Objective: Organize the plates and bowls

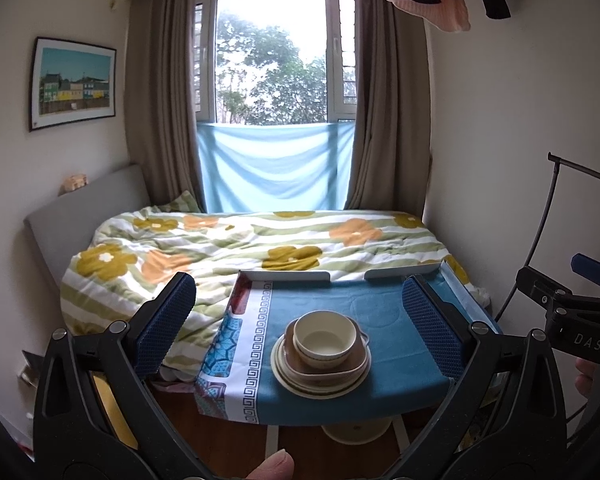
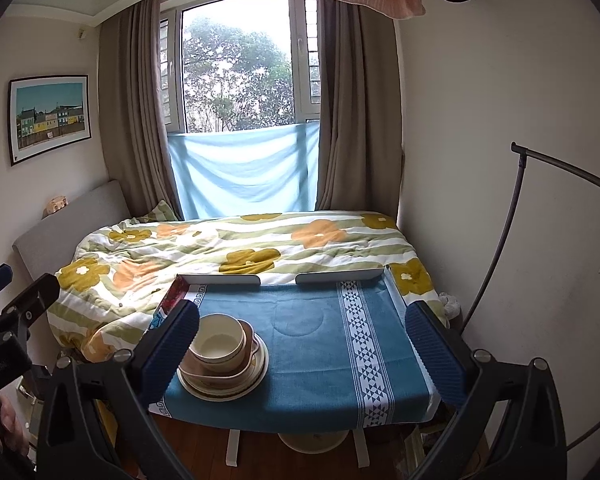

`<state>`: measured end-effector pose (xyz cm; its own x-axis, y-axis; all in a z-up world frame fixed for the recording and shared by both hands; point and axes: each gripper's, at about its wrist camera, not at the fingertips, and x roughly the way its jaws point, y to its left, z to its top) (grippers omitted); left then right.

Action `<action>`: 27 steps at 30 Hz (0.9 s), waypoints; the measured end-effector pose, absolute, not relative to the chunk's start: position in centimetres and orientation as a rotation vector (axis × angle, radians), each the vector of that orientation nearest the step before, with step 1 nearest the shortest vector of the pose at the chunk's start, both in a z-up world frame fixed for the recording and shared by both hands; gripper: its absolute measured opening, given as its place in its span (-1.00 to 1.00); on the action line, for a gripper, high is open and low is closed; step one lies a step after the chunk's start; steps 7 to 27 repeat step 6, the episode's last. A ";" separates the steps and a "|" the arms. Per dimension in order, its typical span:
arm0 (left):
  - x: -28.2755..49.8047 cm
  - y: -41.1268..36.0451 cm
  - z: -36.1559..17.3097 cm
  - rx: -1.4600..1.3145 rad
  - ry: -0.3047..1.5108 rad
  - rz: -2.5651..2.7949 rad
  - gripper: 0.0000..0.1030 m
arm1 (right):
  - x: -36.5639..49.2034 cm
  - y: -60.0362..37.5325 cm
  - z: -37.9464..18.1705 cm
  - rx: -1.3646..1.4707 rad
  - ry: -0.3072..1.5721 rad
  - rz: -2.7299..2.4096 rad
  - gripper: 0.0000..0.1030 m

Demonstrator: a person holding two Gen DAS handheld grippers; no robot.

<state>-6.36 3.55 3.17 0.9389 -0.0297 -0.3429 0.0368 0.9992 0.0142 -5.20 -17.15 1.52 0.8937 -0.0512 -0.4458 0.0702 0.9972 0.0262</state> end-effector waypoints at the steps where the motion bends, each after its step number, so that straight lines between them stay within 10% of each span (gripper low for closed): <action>1: -6.3 3.6 3.1 0.017 0.350 -0.036 0.99 | -5.2 -17.1 1.5 0.041 0.462 -0.065 0.99; 27: -6.6 3.5 3.1 0.021 0.342 -0.039 0.99 | -5.3 -17.1 1.6 0.040 0.467 -0.069 0.99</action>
